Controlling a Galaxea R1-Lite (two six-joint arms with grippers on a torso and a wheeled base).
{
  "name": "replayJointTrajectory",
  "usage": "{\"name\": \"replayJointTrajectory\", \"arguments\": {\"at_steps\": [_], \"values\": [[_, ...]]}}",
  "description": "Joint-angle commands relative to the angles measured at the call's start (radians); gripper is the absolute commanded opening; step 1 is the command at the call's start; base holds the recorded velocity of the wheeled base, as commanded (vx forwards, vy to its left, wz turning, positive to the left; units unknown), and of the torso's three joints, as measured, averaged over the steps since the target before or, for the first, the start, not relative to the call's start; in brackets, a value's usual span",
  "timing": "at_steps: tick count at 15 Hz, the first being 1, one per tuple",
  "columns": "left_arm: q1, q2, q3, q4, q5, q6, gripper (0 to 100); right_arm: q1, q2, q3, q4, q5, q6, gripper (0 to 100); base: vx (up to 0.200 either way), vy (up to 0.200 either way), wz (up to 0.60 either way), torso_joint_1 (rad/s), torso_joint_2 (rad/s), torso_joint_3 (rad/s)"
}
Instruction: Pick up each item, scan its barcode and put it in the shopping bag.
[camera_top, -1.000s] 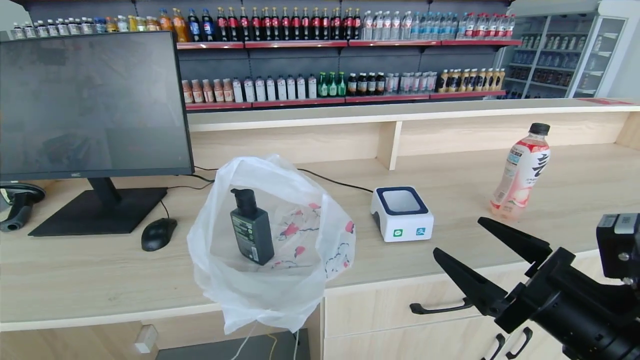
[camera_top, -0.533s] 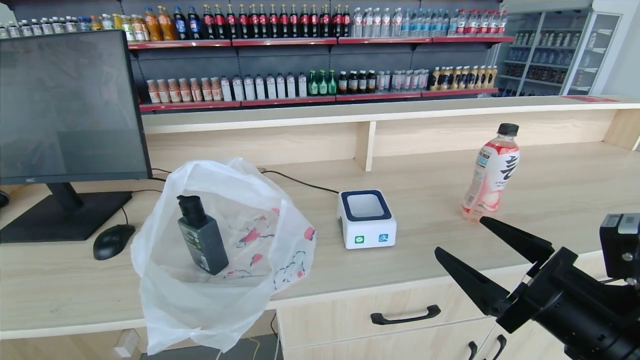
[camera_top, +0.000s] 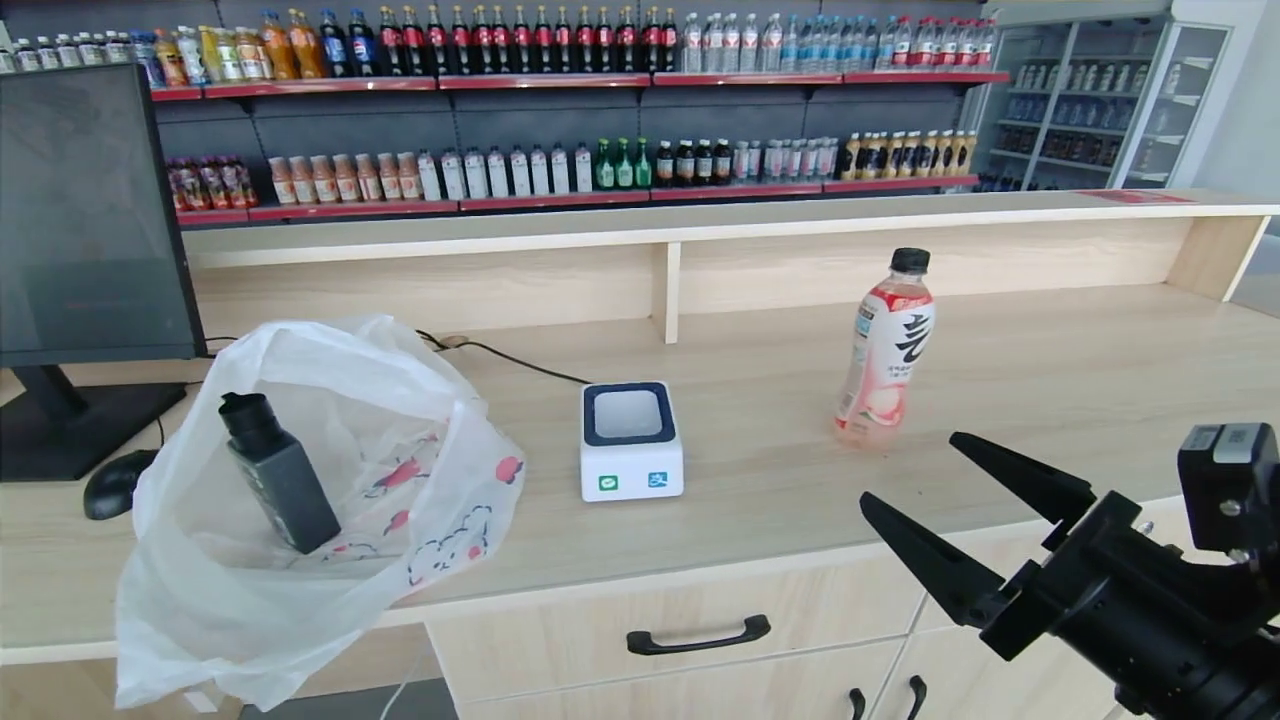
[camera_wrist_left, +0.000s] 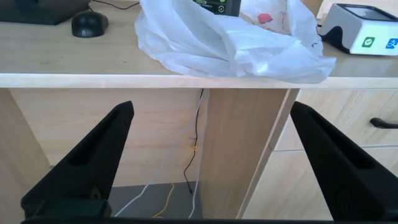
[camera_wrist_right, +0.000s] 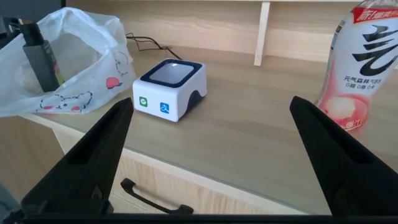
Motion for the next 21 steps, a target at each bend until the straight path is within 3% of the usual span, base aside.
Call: {"name": "replayJointTrajectory", "arguments": {"at_steps": [1,10,16,21], "values": [[0.0,0.0,0.0,0.0,-0.001,0.0,100,-0.001,0.006,0.001,-0.001,0.0,0.0,100,0.0,-0.2,0.0,0.002,0.0,0.002],[0.0,0.0,0.0,0.0,0.001,0.0,100,-0.003,-0.007,0.012,-0.001,-0.002,0.0,100,0.0,-0.2,0.0,0.004,0.0,0.002],[0.0,0.0,0.0,0.0,-0.001,0.0,100,-0.003,0.002,0.008,-0.001,0.0,0.0,100,0.0,0.0,0.0,0.0,0.0,0.0],[0.0,0.0,0.0,0.0,0.001,0.0,100,-0.003,0.043,-0.025,-0.001,0.0,0.0,100,0.12,0.12,0.0,0.001,0.0,0.0]]}}
